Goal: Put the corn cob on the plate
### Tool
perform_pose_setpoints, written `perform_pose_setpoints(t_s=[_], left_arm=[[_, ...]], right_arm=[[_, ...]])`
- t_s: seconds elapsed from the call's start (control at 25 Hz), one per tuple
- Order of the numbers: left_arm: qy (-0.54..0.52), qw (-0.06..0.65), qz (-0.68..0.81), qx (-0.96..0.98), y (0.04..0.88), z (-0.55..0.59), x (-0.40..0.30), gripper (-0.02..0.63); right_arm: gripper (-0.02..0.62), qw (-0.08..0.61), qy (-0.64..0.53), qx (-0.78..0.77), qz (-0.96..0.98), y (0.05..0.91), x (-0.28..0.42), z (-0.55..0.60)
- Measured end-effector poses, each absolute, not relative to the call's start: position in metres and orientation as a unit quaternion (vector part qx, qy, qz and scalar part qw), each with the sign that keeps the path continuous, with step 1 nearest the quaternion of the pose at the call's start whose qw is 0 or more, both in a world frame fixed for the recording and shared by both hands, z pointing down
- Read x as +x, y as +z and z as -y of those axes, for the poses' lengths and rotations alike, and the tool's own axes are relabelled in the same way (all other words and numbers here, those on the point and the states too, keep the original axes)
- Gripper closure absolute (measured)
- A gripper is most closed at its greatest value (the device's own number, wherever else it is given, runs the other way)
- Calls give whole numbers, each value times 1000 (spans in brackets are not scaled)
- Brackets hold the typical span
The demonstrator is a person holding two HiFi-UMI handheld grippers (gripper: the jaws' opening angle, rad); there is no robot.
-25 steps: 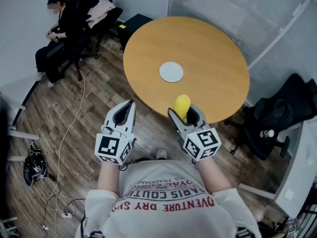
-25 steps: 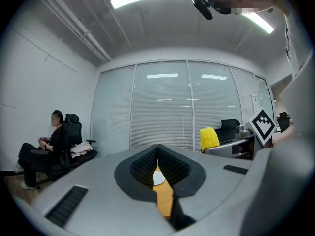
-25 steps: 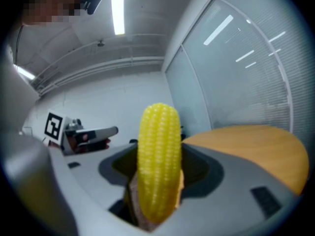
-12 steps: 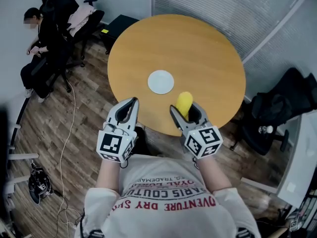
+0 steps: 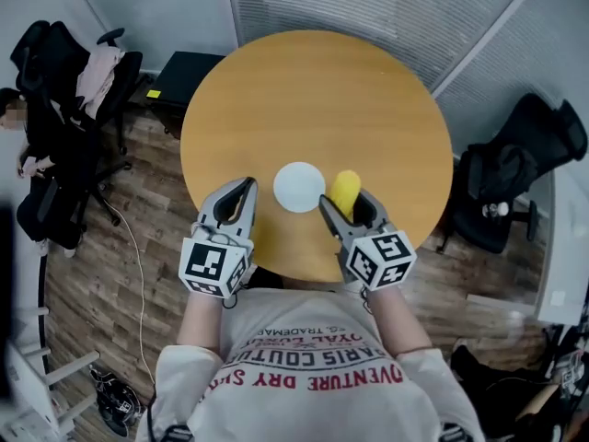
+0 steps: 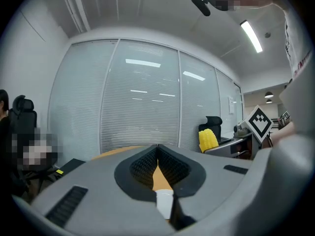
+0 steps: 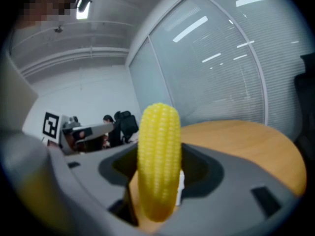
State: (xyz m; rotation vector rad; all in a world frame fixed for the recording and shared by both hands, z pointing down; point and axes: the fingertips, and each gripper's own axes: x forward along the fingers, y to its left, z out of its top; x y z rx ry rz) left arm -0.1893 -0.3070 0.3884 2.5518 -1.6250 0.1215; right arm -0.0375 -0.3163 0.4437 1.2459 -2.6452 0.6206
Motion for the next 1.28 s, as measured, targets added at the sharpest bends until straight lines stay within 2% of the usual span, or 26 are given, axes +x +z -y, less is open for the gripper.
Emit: perform_pose_setpoints(t_s=[0.4,0.8,1.28], left_arm=[[64,72,456,885,428,382,-215,571],[92,107,405,903,495,405,-211,571],[109,149,409,893,534,431,-230,571]], right_arm=[[325,141,276,473,825,520,-66,360],[325,234,345,474,775,630,-80,385],[325,308,385,445,747,685,-101,404]])
